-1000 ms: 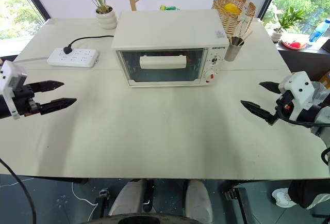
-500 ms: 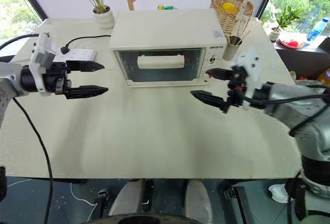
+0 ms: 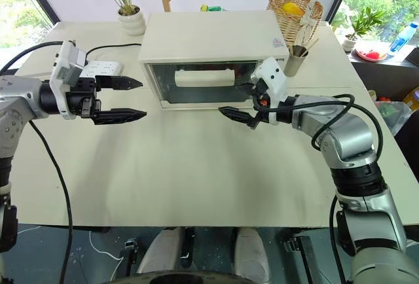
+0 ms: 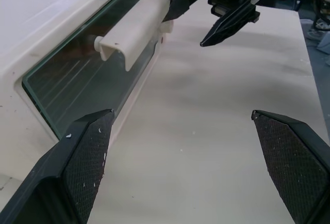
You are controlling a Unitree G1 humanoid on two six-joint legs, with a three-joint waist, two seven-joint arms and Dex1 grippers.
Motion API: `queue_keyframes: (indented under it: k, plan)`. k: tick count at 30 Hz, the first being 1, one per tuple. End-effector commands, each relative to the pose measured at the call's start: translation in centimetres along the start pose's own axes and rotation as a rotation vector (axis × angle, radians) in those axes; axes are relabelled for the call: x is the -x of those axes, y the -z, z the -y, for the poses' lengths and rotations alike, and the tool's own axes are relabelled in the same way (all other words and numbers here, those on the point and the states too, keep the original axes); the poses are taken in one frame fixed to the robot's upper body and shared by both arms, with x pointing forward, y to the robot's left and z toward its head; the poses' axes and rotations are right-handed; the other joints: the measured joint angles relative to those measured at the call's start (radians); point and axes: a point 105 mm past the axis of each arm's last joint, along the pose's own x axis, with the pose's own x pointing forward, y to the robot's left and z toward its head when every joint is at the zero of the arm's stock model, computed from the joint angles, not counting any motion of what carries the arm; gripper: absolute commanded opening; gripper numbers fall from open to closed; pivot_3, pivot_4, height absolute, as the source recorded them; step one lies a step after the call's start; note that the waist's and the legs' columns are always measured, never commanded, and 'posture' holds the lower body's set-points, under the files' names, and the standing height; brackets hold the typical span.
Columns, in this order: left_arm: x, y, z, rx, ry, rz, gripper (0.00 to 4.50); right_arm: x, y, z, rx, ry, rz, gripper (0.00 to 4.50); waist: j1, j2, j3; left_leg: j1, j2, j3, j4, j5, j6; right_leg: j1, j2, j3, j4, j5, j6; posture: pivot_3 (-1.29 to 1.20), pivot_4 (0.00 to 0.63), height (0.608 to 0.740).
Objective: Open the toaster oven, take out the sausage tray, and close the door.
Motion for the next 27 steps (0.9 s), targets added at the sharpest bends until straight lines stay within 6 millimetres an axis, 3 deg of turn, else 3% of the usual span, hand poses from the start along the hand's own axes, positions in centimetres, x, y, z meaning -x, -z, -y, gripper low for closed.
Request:
queue_keyframes:
  k: [1,7,16,20,27]
  plan:
    - [0.9,-1.0,-0.2,-0.043,-0.035,0.022,4.50,-0.4,-1.9,0.1,0.063,-0.010,0.062,4.47,-0.001,0.000,0.000,0.000,0.000,0.000,0.000,0.000,0.000,0.000,0.000,0.000,0.000,0.000,0.000,0.00,0.150,0.740]
    - [1.1,-0.6,-0.3,-0.035,-0.048,0.019,4.50,-0.9,-3.9,-1.6,0.078,-0.116,0.136,4.47,-0.005,0.000,0.000,0.000,0.000,0.000,0.000,0.000,0.000,-0.001,0.000,0.000,0.001,0.000,0.000,0.00,0.150,0.740]
    - [1.1,-1.1,-0.8,-0.026,-0.062,0.045,4.50,-0.5,-3.9,-4.1,0.078,-0.211,0.155,4.47,-0.010,0.000,0.000,0.000,0.000,0.000,0.000,0.000,0.000,-0.001,0.001,0.000,0.001,0.000,0.000,0.00,0.150,0.740]
    - [0.9,-1.5,-1.3,-0.017,-0.074,0.074,4.50,-0.1,-3.5,-5.0,0.075,-0.230,0.152,4.47,-0.020,0.000,0.000,0.000,0.000,0.000,-0.001,0.000,0.000,-0.001,0.000,0.000,0.001,0.000,0.000,0.00,0.150,0.740]
    - [0.5,-4.0,-1.8,0.012,-0.059,0.171,4.50,0.2,-1.5,-6.8,0.042,-0.246,0.115,4.47,-0.019,-0.003,0.002,0.000,0.000,-0.001,-0.001,0.000,0.000,-0.002,0.001,0.000,0.002,0.000,0.001,0.00,0.150,0.740]
